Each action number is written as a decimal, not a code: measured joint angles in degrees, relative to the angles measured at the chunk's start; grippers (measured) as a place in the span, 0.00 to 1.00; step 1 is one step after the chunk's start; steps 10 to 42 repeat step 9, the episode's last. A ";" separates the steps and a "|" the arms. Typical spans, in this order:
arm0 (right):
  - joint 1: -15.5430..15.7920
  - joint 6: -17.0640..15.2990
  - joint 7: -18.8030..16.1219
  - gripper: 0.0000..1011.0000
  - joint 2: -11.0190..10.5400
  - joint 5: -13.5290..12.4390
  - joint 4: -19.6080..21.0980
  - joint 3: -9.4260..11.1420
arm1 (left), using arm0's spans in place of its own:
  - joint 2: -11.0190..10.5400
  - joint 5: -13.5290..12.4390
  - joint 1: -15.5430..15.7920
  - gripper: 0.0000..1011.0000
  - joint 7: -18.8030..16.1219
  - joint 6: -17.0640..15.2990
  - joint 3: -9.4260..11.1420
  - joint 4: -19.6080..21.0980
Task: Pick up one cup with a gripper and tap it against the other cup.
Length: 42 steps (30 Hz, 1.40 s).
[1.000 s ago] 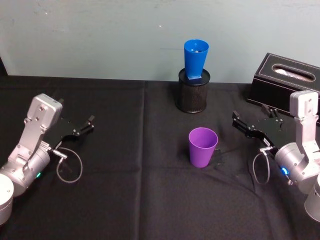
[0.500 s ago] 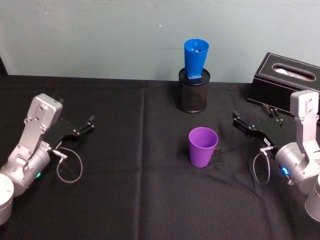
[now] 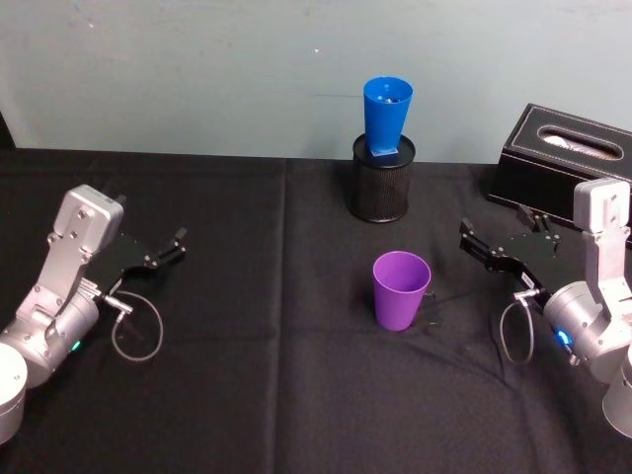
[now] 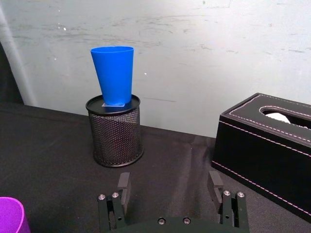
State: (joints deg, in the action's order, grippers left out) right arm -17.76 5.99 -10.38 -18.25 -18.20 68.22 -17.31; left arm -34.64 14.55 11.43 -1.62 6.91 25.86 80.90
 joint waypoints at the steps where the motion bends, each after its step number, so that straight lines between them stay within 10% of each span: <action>1: 0.00 0.00 0.00 0.99 0.00 0.00 0.00 0.00 | 0.00 0.00 0.00 0.99 0.00 0.00 0.00 0.00; 42: 0.00 0.01 0.00 0.99 0.00 0.00 0.00 0.00 | 0.00 0.00 0.00 0.99 0.00 0.00 0.00 0.00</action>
